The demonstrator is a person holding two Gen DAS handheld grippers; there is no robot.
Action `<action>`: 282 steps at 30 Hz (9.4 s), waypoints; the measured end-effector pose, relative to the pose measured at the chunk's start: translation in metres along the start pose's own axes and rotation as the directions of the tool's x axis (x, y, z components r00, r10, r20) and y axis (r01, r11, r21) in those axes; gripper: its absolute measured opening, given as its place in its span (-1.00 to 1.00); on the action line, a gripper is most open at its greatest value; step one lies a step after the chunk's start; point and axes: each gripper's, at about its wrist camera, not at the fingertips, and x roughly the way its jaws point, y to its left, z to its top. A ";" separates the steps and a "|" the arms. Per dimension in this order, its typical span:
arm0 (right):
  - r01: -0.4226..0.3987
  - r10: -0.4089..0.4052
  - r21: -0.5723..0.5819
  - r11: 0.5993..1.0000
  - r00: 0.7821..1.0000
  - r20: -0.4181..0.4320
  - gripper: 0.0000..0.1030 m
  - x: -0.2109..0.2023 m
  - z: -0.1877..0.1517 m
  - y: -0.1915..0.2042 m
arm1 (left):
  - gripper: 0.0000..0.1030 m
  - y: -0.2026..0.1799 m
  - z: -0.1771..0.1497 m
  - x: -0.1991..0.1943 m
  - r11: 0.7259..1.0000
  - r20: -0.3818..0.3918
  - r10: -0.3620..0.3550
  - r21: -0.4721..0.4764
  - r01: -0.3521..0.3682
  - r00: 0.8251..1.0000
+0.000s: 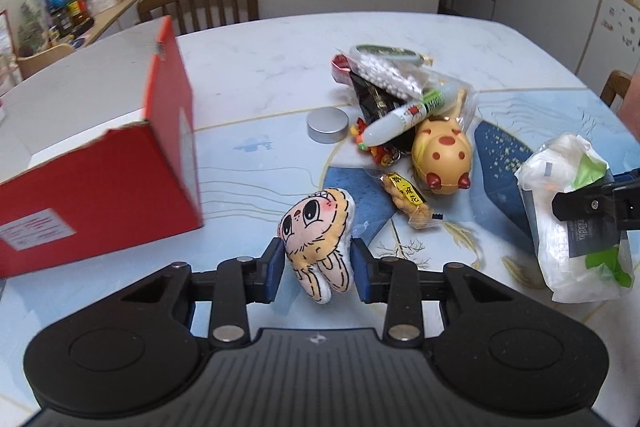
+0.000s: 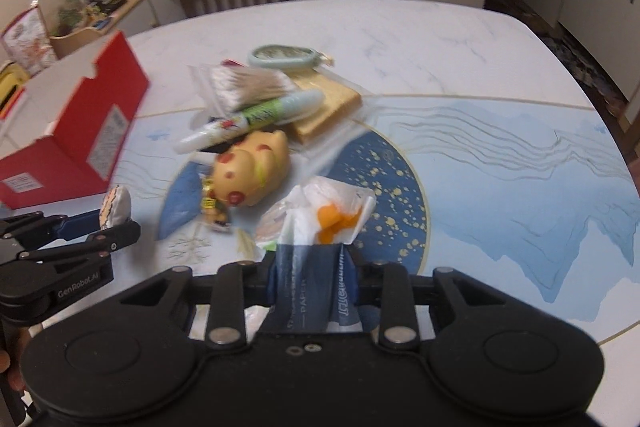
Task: Organize objects
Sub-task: 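Carry the plush and the plastic bag over into the red box with both tools, then lower and open the right tool releasing the bag while the left tool releases the plush, then move both open tools back over the pile of items, then grasp the yellow snack packet with the left tool while the right tool grasps the orange cat figurine, then carry the snack packet and cat figurine over into the red box with both tools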
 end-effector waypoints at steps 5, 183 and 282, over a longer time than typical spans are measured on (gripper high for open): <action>-0.067 0.068 -0.043 0.997 0.998 0.017 -0.41 -0.020 0.011 0.010 | -0.33 0.009 0.000 -0.035 1.000 0.044 0.017 -0.014 -0.016 0.999; -0.012 0.009 -0.036 0.999 0.997 -0.077 0.87 0.076 0.076 0.018 | 0.77 -0.041 0.025 0.055 0.998 -0.034 -0.058 -0.002 0.058 0.998; -0.338 0.330 -0.095 0.936 0.940 -0.089 -0.27 -0.002 0.097 0.148 | -0.67 0.145 0.033 -0.070 0.978 0.080 -0.039 -0.202 0.054 0.996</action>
